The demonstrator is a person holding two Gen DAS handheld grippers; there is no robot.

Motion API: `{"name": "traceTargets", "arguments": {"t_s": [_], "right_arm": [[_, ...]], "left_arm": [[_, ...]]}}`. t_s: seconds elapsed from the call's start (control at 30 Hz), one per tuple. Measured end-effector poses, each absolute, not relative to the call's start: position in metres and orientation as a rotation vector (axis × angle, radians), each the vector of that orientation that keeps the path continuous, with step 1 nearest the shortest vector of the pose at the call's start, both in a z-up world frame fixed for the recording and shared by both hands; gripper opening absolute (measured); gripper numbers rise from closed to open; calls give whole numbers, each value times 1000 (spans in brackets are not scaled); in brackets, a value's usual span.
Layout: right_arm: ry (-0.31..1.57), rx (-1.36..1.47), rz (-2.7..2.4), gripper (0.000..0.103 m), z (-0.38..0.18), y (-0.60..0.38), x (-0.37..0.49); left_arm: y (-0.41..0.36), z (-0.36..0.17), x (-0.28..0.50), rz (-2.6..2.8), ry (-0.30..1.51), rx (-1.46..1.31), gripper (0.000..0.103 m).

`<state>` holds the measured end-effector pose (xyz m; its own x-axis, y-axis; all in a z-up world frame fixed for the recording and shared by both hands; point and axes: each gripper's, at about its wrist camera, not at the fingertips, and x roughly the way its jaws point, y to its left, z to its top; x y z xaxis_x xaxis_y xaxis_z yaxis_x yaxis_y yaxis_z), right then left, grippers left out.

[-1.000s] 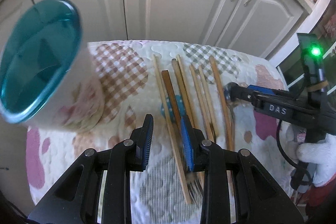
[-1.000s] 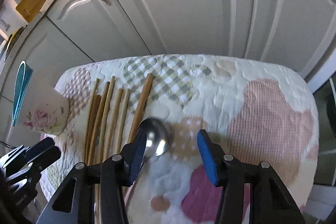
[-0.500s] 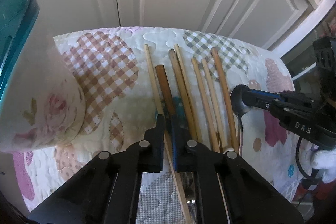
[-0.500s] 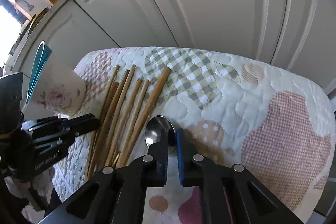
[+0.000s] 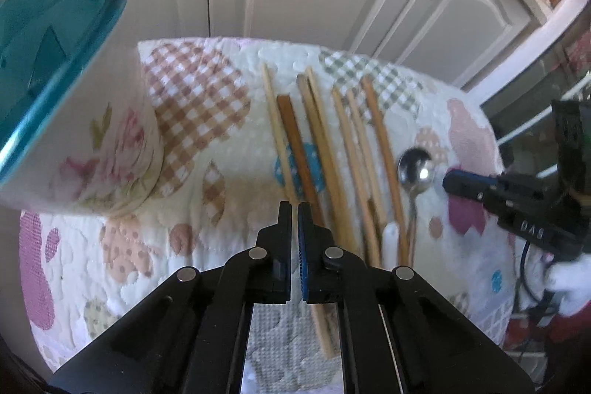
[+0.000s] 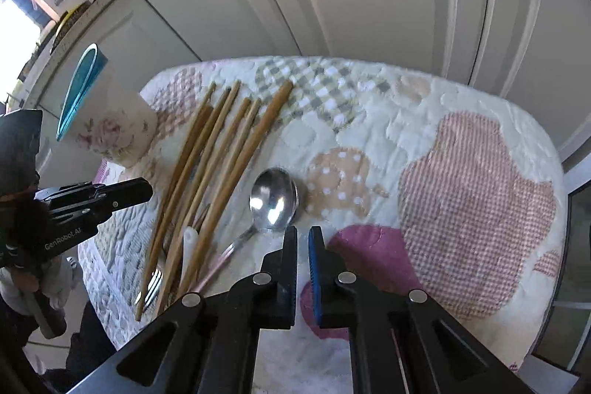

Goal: Organize utensils
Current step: 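Close the right gripper on the steel spoon while the left gripper grasps a wooden chopstick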

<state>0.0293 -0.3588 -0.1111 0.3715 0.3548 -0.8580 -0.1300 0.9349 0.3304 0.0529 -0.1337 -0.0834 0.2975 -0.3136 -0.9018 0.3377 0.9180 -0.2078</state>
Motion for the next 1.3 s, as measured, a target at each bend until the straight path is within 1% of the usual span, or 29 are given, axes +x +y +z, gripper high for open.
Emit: {"name": "traceTargets", "arguments": {"t_s": [0.13, 0.27, 0.33, 0.37, 0.5, 0.63, 0.87, 0.97, 1.03, 1.07, 1.13, 1.17, 1.2, 1.27, 1.3], "right_arm": [[1109, 226, 318, 7, -106, -363, 33], [1123, 233, 323, 8, -116, -360, 47], [1130, 249, 338, 13, -122, -359, 54], [1126, 255, 349, 14, -122, -361, 55], [1108, 279, 384, 16, -123, -358, 62], [1135, 313, 431, 6, -123, -351, 63], [1160, 268, 453, 5, -115, -359, 24], [1176, 291, 424, 5, -119, -372, 13], [1141, 296, 403, 5, -119, -378, 11], [1129, 313, 408, 5, -119, -379, 11], [1122, 316, 412, 16, -120, -378, 13], [1119, 305, 412, 17, -120, -380, 12], [1118, 296, 411, 19, -120, -381, 12], [1114, 289, 419, 20, -122, -379, 18], [1114, 286, 429, 20, -124, -379, 22]], "left_arm": [[-143, -92, 62, -411, 1212, 45, 2], [-152, -100, 69, -417, 1228, 61, 2], [-157, -106, 74, -417, 1240, 52, 2], [-157, -108, 76, -414, 1246, 41, 3], [-160, -109, 80, -410, 1245, 30, 4], [-148, -106, 70, -412, 1244, 38, 3], [-107, -101, 22, -417, 1287, 89, 3], [-107, -99, 11, -421, 1287, 125, 3], [-111, -97, 13, -421, 1275, 127, 3], [-113, -95, 17, -411, 1263, 129, 3], [-113, -93, 23, -398, 1244, 139, 4], [-114, -94, 29, -390, 1236, 143, 5], [-118, -95, 35, -376, 1230, 152, 5], [-122, -98, 44, -360, 1228, 161, 10], [-124, -100, 49, -359, 1228, 164, 10]]}}
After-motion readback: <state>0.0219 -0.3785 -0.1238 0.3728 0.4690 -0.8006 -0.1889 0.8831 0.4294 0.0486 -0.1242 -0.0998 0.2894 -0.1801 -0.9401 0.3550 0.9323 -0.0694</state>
